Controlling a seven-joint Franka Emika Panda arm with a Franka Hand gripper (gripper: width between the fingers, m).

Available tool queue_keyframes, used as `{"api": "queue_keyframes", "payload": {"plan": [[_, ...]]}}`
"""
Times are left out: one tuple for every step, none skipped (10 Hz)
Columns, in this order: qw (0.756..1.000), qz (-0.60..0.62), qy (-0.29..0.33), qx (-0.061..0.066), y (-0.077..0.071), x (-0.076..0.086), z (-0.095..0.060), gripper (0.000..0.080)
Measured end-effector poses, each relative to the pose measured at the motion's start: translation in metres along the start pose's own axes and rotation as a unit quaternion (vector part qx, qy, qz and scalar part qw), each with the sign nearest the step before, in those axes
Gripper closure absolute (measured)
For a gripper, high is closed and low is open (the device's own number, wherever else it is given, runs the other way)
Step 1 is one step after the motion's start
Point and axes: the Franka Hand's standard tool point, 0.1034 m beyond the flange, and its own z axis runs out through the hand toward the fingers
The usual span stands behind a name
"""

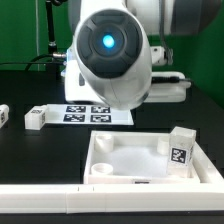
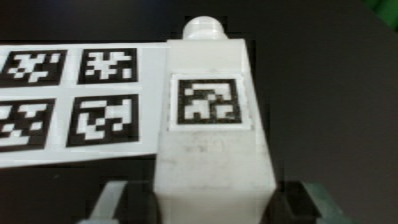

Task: Assemble square table

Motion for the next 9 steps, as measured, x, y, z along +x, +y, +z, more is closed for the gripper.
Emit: {"api": "queue_keyframes", "payload": {"plan": [[1.0, -0.001, 0.016, -0.001, -0.002, 0.007, -0.002, 0.0518], [1.0, -0.001, 0.026, -0.001, -0.003, 0.01, -0.002, 0.0518], [1.0, -0.001, 0.029, -0.001, -0.002, 0.01, -0.003, 0.0518], [0.998, -0.002, 0.067, 0.0, -0.003, 0.017, -0.01, 0.0518], [0.995, -0.022, 0.096, 0.002, 0.0, 0.012, -0.022, 0.0518], [0.993, -0.024, 0.113, 0.006, 0.001, 0.002, -0.038, 0.0518], [0.989, -0.029, 0.144, 0.008, -0.003, -0.005, -0.057, 0.0518], [0.983, -0.029, 0.178, 0.009, -0.006, -0.004, -0.065, 0.0518], [0.978, -0.028, 0.205, 0.009, -0.005, -0.001, -0.066, 0.0518]]}}
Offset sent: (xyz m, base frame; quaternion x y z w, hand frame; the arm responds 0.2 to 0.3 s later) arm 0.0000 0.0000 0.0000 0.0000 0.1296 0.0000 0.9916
